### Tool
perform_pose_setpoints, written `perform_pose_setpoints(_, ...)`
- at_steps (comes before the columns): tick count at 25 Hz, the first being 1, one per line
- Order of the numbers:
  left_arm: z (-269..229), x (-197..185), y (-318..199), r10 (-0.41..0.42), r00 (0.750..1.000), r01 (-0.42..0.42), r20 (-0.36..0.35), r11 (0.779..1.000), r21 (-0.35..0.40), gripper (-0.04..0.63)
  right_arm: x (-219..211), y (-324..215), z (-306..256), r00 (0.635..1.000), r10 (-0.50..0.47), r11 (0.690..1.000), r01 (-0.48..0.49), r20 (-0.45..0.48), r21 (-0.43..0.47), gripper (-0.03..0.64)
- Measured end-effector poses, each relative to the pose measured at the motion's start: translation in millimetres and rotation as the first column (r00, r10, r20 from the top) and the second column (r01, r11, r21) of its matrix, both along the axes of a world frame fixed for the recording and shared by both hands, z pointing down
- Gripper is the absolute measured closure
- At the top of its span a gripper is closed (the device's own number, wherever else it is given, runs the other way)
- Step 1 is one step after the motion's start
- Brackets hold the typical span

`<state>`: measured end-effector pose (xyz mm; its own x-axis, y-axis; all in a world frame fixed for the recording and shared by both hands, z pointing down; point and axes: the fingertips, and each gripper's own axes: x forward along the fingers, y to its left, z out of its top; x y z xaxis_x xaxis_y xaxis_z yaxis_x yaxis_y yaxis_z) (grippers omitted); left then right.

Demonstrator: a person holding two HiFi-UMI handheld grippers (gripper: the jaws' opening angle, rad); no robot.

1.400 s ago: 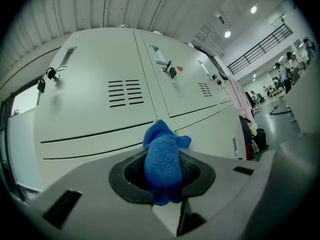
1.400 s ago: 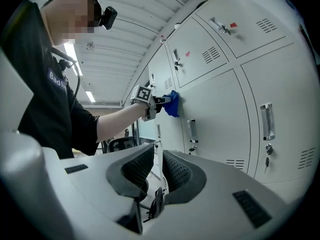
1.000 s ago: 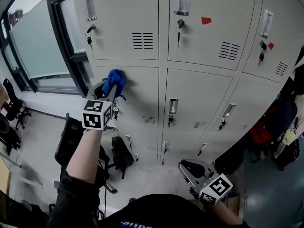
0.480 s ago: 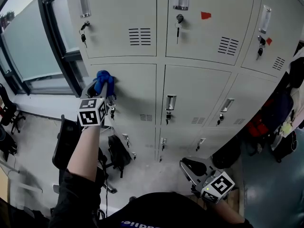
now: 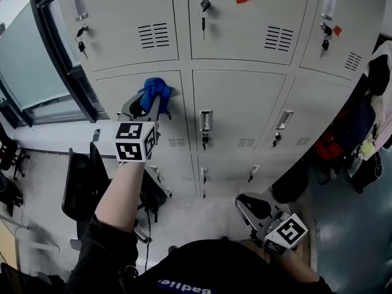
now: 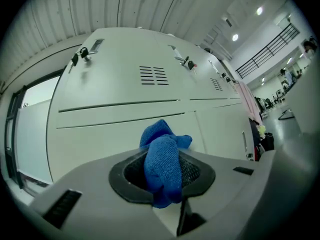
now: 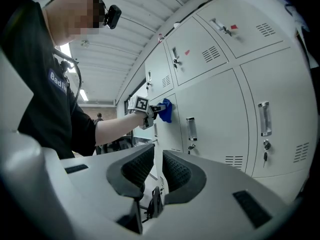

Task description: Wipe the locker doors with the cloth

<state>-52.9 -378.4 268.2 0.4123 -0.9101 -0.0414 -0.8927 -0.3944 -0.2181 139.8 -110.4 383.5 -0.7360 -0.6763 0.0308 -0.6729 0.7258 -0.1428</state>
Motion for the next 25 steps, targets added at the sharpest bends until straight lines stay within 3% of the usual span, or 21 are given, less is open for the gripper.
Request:
perform_pose_setpoints(7, -6, 62, 13, 0.104, 0.995, -0.104, 0.003, 0.995, 0.008, 0.491, 18, -3, 1, 1.000, 0.004, 1.000, -0.004, 0.004, 0.006, 0.569)
perform_pose_setpoints(11, -10, 70, 28, 0.130, 0.991, -0.131, 0.012, 0.991, 0.031, 0.491, 16, -4, 3, 1.000, -0.011, 1.000, 0.012, 0.010, -0.008, 0.569)
perform_pose_setpoints(19, 4, -26, 32, -0.031, 0.999, 0.031, 0.023, 0.999, 0.014, 0.491, -8, -11, 15, 0.996, -0.075, 0.997, 0.074, -0.040, -0.010, 0.569)
perform_pose_setpoints(25, 29, -109, 24, -0.181, 0.983, 0.182, 0.031, 0.982, -0.042, 0.492, -37, -11, 17, 0.991, -0.128, 0.991, 0.126, -0.040, -0.039, 0.569)
